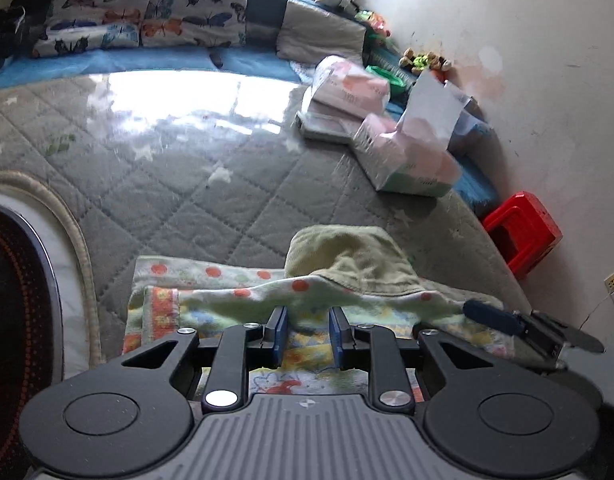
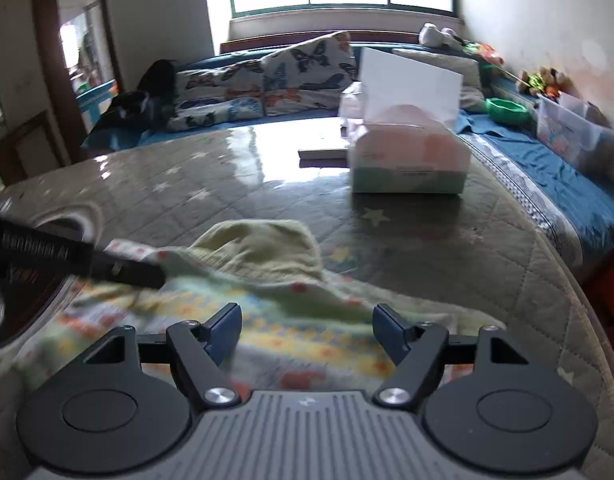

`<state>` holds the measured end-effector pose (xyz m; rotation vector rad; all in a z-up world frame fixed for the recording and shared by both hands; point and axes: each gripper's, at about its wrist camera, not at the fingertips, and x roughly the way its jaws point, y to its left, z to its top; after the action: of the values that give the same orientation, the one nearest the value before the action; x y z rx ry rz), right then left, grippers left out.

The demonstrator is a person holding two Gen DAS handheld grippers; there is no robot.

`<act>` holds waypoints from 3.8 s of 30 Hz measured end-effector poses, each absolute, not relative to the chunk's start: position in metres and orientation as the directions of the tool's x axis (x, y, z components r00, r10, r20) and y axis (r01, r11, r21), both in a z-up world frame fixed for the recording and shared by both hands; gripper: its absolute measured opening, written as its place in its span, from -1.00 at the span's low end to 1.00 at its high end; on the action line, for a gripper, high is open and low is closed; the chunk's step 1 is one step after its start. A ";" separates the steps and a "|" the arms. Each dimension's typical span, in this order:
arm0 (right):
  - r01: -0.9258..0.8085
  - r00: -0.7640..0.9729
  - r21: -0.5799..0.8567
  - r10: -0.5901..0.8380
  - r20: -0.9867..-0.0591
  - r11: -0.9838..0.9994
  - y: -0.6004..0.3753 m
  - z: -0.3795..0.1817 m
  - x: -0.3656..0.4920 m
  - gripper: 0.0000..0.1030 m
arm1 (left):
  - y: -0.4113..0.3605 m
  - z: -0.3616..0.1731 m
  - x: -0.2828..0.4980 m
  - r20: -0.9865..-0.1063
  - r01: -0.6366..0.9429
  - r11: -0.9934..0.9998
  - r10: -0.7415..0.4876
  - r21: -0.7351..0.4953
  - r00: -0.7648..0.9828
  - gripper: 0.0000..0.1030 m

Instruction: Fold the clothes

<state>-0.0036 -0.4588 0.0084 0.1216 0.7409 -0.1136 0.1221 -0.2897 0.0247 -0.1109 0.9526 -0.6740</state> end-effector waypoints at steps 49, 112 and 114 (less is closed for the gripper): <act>0.095 0.724 -0.005 -0.073 -0.686 0.995 -0.420 -0.006 -0.088 1.00 | -0.211 0.015 0.016 -0.664 0.523 0.807 -0.552 -0.274 0.504 -0.37; 0.145 0.741 0.025 -0.092 -0.666 0.989 -0.407 0.001 -0.097 1.00 | -0.206 0.007 -0.003 -0.776 0.464 0.876 -0.384 -0.134 0.500 1.00; 0.154 0.739 0.028 -0.096 -0.667 0.988 -0.407 0.001 -0.099 1.00 | -0.206 0.008 -0.004 -0.776 0.464 0.876 -0.385 -0.136 0.499 1.00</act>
<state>-0.0986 -0.4072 0.0012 0.0832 0.7271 -0.1372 -0.0038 -0.2055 0.0078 0.0948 0.9137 -0.5141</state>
